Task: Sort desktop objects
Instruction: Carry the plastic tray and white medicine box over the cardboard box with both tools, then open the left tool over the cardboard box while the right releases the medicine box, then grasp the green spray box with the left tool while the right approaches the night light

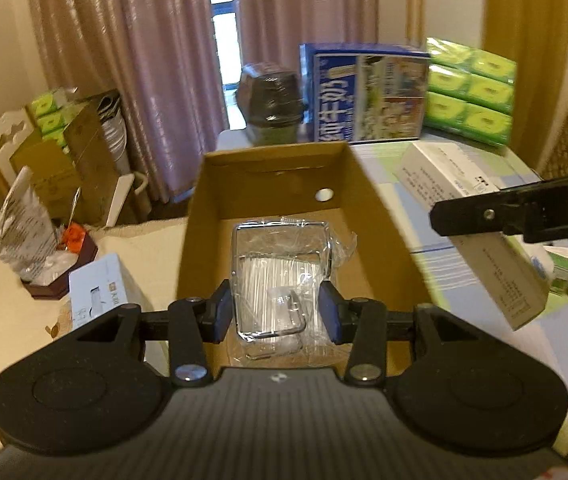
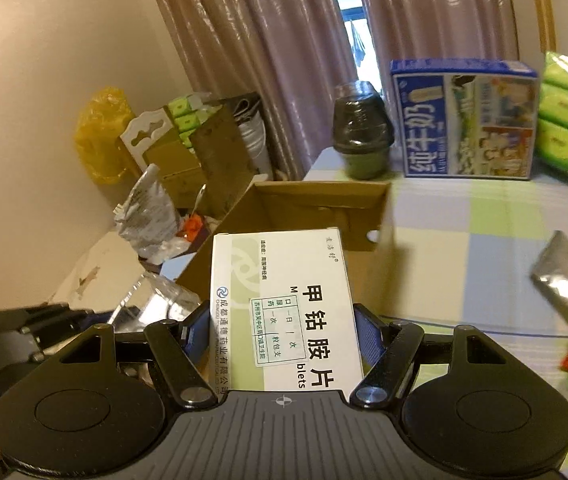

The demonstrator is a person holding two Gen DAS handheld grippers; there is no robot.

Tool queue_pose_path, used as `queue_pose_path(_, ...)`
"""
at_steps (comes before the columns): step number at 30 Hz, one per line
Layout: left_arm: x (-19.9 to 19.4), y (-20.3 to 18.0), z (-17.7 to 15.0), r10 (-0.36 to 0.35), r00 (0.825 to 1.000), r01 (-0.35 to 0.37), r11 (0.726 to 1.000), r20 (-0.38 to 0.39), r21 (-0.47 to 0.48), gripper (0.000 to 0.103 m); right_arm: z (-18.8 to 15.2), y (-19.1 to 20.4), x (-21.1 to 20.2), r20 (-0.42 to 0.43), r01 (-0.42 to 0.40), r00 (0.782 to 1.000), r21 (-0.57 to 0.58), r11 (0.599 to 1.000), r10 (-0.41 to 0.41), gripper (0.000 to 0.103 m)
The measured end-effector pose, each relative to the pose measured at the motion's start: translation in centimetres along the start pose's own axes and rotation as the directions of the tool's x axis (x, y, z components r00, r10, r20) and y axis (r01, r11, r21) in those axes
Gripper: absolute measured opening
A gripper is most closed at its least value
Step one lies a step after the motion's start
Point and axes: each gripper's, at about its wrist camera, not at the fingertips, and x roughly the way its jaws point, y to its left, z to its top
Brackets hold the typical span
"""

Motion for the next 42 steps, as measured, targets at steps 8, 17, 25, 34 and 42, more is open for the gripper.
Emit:
queue_pose_path(8, 4.2, 2.1, -0.8, -0.043, 0.998, 0.042, 0.998, -0.039, -0.036, 0.042, -0.3, -0.9, 5.2, -0.035, 0.019, 0.999, 0.043, 0.999, -0.017, 0.069)
queue_pose_path(17, 5.4, 3.0, -2.0, -0.027, 0.998, 0.024, 0.999, -0.054, -0.042, 0.052, -1.5, -1.4, 6.7, -0.053, 0.004, 0.999, 0.05, 0.999, -0.001, 0.069)
queue_pose_path(25, 4.6, 3.1, -2.4, -0.018, 0.998, 0.016, 0.999, -0.052, -0.047, 0.052, -1.0, -1.5, 4.6, 0.016, -0.045, 0.999, 0.052, 0.998, 0.044, 0.084)
queue_pose_path(34, 2.0, 1.1, -2.2, -0.027, 0.999, 0.026, 0.999, -0.021, -0.046, 0.053, -2.6, -5.2, -2.2, 0.082, 0.027, 0.996, 0.056, 0.998, -0.032, 0.09)
queue_pose_path(42, -1.5, -5.3, -1.1, -0.1, 0.994, 0.099, 0.995, 0.045, 0.015, 0.069, -7.8, -12.0, -10.4, 0.073, 0.15, 0.985, 0.046, 0.988, -0.153, 0.094)
